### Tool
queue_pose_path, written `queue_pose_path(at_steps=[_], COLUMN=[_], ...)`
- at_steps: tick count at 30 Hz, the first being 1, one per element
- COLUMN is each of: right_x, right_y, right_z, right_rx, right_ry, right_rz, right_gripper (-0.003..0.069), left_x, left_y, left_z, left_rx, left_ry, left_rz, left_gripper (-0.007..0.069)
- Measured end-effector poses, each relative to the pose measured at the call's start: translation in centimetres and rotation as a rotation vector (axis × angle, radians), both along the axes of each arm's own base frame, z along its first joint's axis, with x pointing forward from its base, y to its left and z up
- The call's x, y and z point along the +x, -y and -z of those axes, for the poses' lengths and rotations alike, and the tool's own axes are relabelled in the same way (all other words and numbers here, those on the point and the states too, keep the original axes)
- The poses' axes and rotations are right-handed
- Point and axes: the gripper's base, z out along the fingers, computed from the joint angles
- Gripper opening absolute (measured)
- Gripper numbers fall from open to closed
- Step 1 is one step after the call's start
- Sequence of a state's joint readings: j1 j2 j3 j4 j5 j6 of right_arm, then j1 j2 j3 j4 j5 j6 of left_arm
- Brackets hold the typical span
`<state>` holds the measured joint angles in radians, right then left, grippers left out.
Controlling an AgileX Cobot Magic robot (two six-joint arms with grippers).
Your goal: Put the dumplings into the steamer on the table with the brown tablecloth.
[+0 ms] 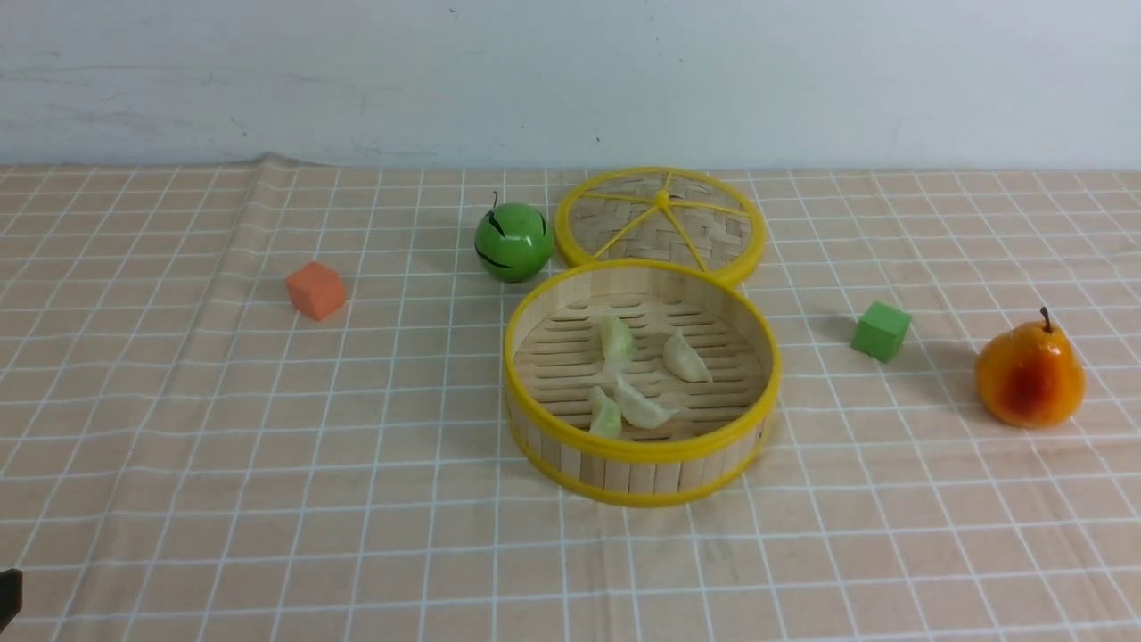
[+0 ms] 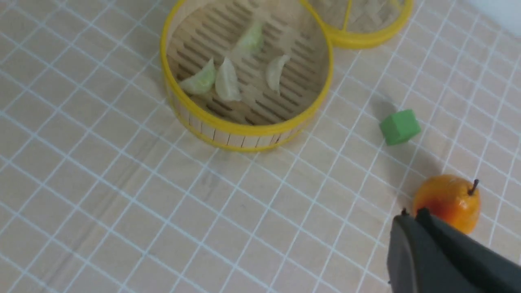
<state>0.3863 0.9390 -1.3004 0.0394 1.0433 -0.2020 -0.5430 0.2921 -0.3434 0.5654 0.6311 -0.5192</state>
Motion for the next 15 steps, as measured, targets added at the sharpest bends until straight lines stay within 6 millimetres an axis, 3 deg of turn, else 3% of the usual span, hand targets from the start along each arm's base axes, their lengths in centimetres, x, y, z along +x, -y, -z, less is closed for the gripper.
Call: queue_pose_path(at_steps=[6,12,15], right_x=[-3.7,-3.7,-3.9], right_y=[1.4,2.4,3.1], right_z=[4.9,17.1,21.0], right_rx=[0.248,0.568,0.584], right_ry=[0.322,0.479,0.498], right_rz=[0.032,0.191,0.248], right_gripper=[-0.0019,-0.0015,-0.0014], left_x=[0.0,0.0,0.0], left_y=[0.0,0.0,0.0], left_z=[0.0,0.1,0.1], left_rx=[0.0,-0.01,-0.012], left_ry=[-0.001,-0.008,-0.01], left_rz=[0.0,0.0,0.0], left_gripper=[0.0185,0.0192,0.0194])
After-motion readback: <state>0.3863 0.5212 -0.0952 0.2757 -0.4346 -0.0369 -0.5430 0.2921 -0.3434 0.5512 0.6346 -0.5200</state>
